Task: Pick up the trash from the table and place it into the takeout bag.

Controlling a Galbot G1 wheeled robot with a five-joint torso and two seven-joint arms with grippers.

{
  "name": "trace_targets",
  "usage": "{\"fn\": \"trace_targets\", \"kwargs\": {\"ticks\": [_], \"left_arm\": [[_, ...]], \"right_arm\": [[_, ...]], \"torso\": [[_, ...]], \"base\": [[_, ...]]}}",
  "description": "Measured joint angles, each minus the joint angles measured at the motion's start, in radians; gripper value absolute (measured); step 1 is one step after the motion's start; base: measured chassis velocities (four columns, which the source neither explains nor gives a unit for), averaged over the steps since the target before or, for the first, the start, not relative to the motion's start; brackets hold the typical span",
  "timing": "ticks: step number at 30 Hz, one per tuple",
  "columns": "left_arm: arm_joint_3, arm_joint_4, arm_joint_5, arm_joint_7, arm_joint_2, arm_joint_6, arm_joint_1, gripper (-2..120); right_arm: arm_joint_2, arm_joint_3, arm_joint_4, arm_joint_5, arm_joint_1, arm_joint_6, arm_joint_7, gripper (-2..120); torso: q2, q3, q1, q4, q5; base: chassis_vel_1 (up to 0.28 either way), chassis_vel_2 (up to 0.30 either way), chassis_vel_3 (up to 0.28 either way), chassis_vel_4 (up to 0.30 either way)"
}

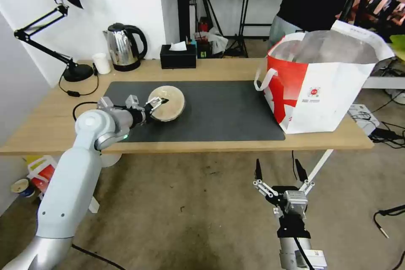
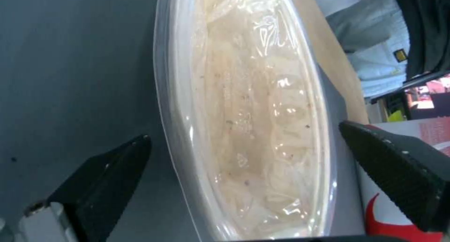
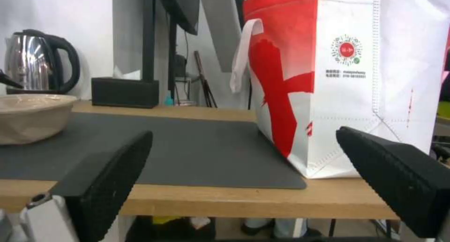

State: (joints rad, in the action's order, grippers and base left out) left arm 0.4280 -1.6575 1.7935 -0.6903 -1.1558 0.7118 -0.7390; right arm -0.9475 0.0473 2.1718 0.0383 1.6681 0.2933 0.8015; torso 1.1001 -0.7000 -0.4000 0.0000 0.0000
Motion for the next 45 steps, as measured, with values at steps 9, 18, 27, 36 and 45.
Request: {"fn": "trace_targets", "kwargs": {"ticks": [9,18,27,36,45], "left_arm": [[-0.004,0.008,-0.006,0.003,-0.006,0.001,0.005,97],[-0.008,0.014,-0.009,0.008,-0.014,0.002,0.009,67],[-0.007,0.013,-0.013,0.011,-0.016,0.002,0.005,33],[-0.005,0.004,-0.013,0.011,-0.012,0.002,0.009,3],[0.009,-0.019,-0.014,0.010,-0.010,0.001,-0.008,0]], "right_arm": [[0.000,0.000,0.000,0.000,0.000,0.000,0.000,100],[0.000,0.000,0.000,0.000,0.000,0.000,0.000,100],[0.000,0.000,0.000,0.000,0.000,0.000,0.000,100],[0.000,0.000,0.000,0.000,0.000,0.000,0.000,100],[0.000,0.000,0.000,0.000,0.000,0.000,0.000,100]], "torso": [[0.000,0.000,0.000,0.0001,0.0000],[0.000,0.000,0.000,0.0000,0.0000],[0.000,0.000,0.000,0.0001,-0.0001],[0.000,0.000,0.000,0.0000,0.0000],[0.000,0.000,0.000,0.0000,-0.0001]], "base": [[0.000,0.000,0.000,0.000],[0.000,0.000,0.000,0.000],[0.000,0.000,0.000,0.000],[0.000,0.000,0.000,0.000],[0.000,0.000,0.000,0.000]]}}
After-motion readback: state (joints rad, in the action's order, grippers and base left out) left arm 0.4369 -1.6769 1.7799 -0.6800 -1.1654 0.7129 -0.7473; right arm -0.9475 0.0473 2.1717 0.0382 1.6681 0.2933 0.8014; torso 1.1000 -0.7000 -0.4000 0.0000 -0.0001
